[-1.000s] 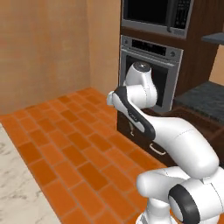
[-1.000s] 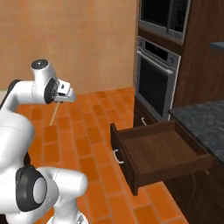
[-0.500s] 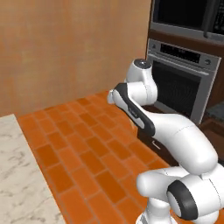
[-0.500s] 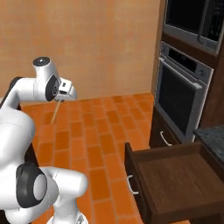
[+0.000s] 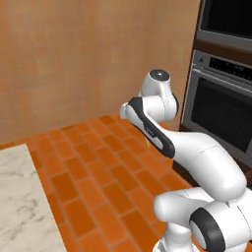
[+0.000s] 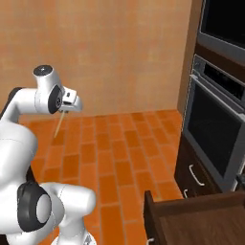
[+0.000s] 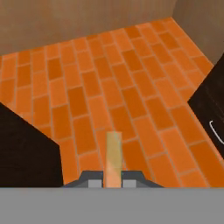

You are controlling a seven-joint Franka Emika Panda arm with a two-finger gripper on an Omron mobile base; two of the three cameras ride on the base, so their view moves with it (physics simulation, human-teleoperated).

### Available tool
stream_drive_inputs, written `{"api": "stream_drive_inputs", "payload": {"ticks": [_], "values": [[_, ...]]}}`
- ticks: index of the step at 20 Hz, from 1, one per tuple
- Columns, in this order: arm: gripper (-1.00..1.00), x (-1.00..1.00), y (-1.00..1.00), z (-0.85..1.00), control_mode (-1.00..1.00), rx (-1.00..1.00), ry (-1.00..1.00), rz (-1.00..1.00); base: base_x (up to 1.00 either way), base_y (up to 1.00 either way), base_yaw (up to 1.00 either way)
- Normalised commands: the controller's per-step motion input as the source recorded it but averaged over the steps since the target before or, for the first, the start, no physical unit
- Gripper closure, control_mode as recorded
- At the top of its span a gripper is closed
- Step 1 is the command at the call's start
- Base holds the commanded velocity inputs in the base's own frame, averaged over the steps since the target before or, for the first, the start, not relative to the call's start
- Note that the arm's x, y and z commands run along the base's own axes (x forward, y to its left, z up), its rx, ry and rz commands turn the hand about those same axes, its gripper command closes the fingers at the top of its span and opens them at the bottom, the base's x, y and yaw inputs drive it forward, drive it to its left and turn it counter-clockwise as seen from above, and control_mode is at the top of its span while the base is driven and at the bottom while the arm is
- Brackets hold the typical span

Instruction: Take a straw from the drawer in front and place it inside the glass cup on the dining counter.

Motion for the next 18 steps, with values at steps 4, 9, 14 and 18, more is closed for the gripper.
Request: {"api": "stream_drive_inputs", "payload": {"ticks": [4,9,14,18], "values": [[1.00,0.00,0.00,0.00,1.00,0.00,0.00,0.00,1.00,0.00,0.07],[1.00,0.00,0.00,0.00,1.00,0.00,0.00,0.00,1.00,0.00,0.08],[1.00,0.00,0.00,0.00,1.00,0.00,0.00,0.00,1.00,0.01,0.15],[1.00,0.00,0.00,0.00,1.00,0.00,0.00,0.00,1.00,0.02,0.21]]}}
